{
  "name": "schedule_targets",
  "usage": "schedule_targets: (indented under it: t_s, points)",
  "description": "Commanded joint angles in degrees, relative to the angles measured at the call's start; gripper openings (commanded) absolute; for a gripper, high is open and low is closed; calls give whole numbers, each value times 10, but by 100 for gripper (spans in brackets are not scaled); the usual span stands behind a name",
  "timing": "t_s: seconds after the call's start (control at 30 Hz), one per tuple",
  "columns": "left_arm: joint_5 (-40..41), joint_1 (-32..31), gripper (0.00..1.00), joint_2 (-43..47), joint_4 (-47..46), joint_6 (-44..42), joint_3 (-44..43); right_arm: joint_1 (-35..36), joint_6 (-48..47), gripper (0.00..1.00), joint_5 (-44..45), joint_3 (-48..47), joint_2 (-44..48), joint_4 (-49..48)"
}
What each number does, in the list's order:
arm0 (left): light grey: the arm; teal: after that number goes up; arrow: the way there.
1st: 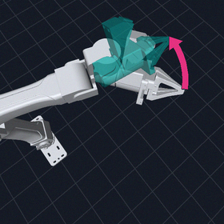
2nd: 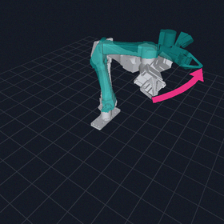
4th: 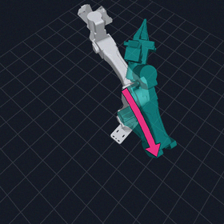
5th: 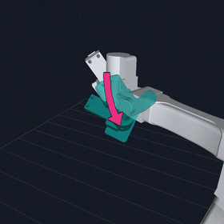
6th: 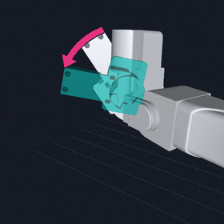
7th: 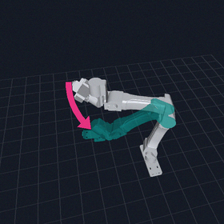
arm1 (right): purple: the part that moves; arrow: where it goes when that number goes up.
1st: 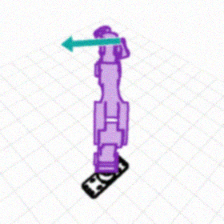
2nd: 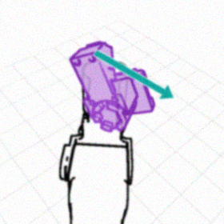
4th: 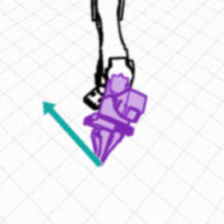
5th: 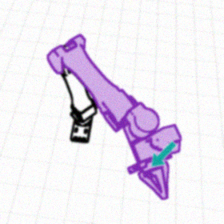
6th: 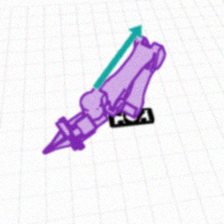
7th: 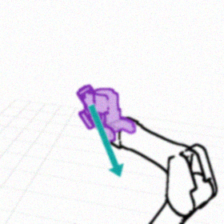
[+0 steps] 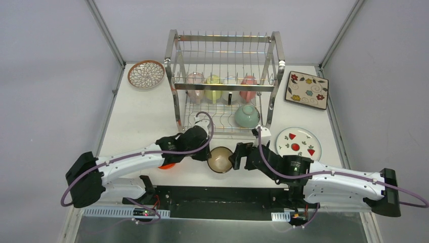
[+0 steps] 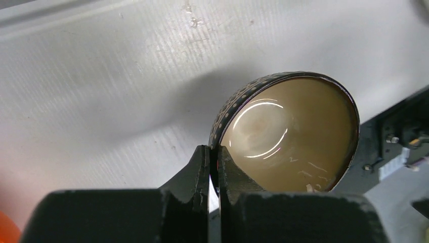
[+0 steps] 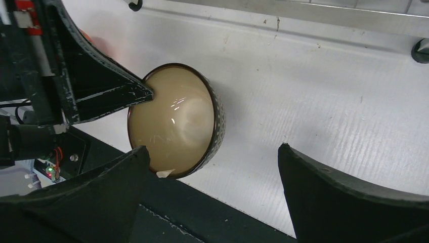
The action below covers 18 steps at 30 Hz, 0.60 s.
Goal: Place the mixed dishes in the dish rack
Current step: Pick up the bowl from the center of the board.
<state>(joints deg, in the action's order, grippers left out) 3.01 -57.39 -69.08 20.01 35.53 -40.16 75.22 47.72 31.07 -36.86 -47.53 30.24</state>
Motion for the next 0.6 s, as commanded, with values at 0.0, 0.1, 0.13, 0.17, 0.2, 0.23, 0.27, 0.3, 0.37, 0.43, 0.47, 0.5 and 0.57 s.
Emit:
schedule_targets:
  t_s: [0.0, 0.1, 0.13, 0.17, 0.2, 0.23, 0.27, 0.3, 0.37, 0.43, 0.47, 0.5, 0.57]
  points:
    - [8, 3, 0, 85, -50, 53, 6, -1, 25, 100, 1, -3, 21, -46]
    - [7, 10, 0, 128, -57, 76, 17, -1, 43, 100, -3, 11, 32, -78]
    - [4, 13, 0, 140, -62, 83, 22, -1, 43, 100, -7, 20, 38, -102]
    - [0, 16, 0, 151, -68, 92, 27, 0, 43, 100, -7, 32, 44, -132]
    - [-5, 17, 0, 163, -78, 99, 32, 0, 43, 100, -7, 46, 56, -160]
    - [-9, 19, 0, 175, -89, 108, 38, 0, 46, 100, -15, 59, 65, -191]
    - [-11, 19, 0, 186, -100, 118, 44, 0, 50, 98, -39, 72, 74, -219]
    - [-12, 19, 0, 196, -107, 128, 47, -1, 55, 97, -46, 84, 84, -242]
    - [-10, 19, 0, 210, -110, 135, 47, 0, 75, 94, -40, 100, 101, -266]
    - [-8, 19, 0, 218, -109, 138, 44, 0, 97, 91, -24, 108, 113, -262]
    - [-7, 19, 0, 220, -110, 139, 43, 0, 102, 90, -19, 110, 117, -260]
    - [-7, 19, 0, 221, -113, 140, 42, -1, 104, 90, -17, 111, 119, -263]
    - [-10, 19, 0, 219, -120, 143, 41, 0, 104, 90, -20, 114, 118, -270]
